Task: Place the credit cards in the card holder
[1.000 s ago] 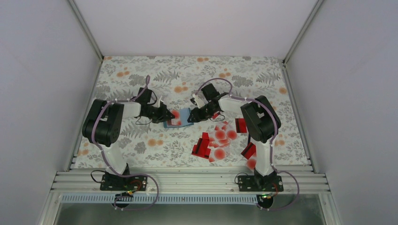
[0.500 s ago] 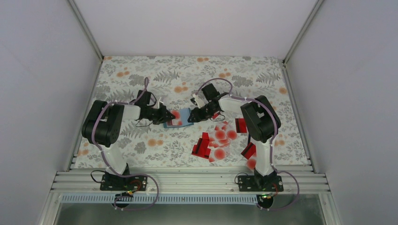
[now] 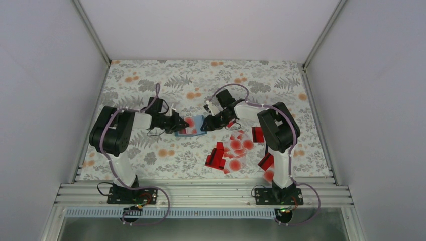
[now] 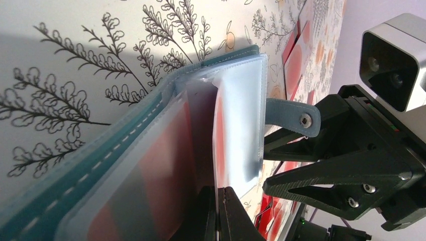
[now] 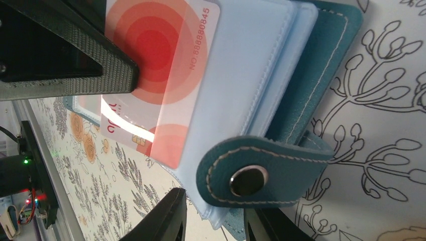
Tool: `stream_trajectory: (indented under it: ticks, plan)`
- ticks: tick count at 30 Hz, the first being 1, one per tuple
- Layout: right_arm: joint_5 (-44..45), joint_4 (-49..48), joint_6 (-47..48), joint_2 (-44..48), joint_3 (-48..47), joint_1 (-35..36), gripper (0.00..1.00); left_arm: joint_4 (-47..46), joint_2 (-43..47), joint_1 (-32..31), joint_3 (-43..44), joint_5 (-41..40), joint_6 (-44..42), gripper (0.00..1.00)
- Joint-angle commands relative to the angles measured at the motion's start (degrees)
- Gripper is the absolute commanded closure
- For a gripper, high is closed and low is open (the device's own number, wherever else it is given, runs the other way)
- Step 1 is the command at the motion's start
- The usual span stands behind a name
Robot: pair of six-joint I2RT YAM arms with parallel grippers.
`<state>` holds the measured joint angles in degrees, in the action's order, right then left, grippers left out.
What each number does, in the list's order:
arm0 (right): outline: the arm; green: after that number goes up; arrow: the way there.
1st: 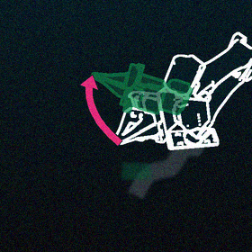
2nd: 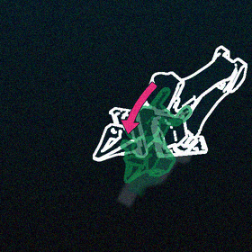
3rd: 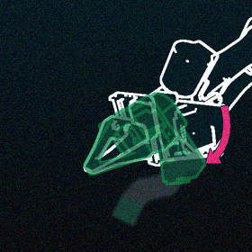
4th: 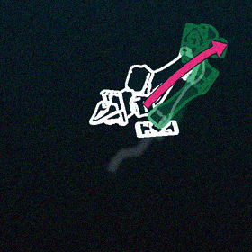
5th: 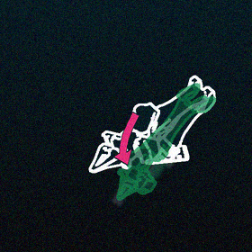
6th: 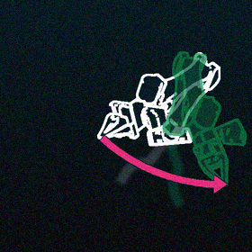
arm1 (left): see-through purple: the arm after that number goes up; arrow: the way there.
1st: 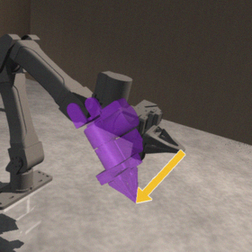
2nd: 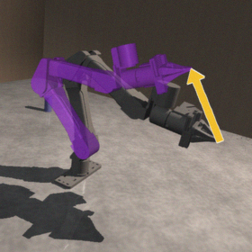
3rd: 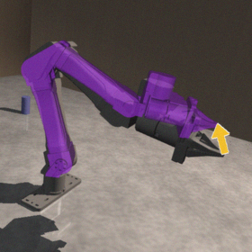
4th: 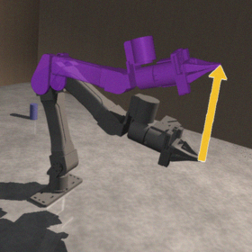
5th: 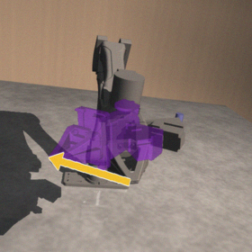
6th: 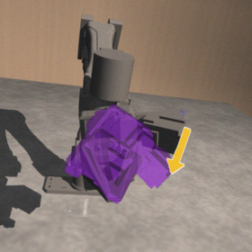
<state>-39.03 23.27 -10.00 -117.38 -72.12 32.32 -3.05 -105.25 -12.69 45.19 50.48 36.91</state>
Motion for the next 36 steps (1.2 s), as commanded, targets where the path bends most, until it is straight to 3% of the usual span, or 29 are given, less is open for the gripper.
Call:
stream_trajectory:
  ticks: [1,10,23,29,36]
  plan:
    - [5.33,2.48,-0.28,-6.3,2.44,1.27,0.7,-2.1,-2.67,-1.01,0.36,0.4,0.25,0.98]
    - [5.43,2.9,-0.09,-6.7,1.45,1.35,0.7,-0.22,-3.98,-2.19,2.55,0.09,-0.73,0.96]
    - [5.2,2.84,0.09,-7.55,0.34,1.35,0.7,14.59,-0.85,-3.25,6.11,-8.4,-5.7,0.71]
    - [5.1,2.51,0.08,-7.7,0.45,1.27,0.7,24.33,-0.75,-4.45,11.16,-13.43,-7.88,0.68]
    - [4.66,1.89,0.0,-7.98,0.76,1.28,0.7,32.7,0.06,-5.66,15.6,-19.52,-8.53,0.52]
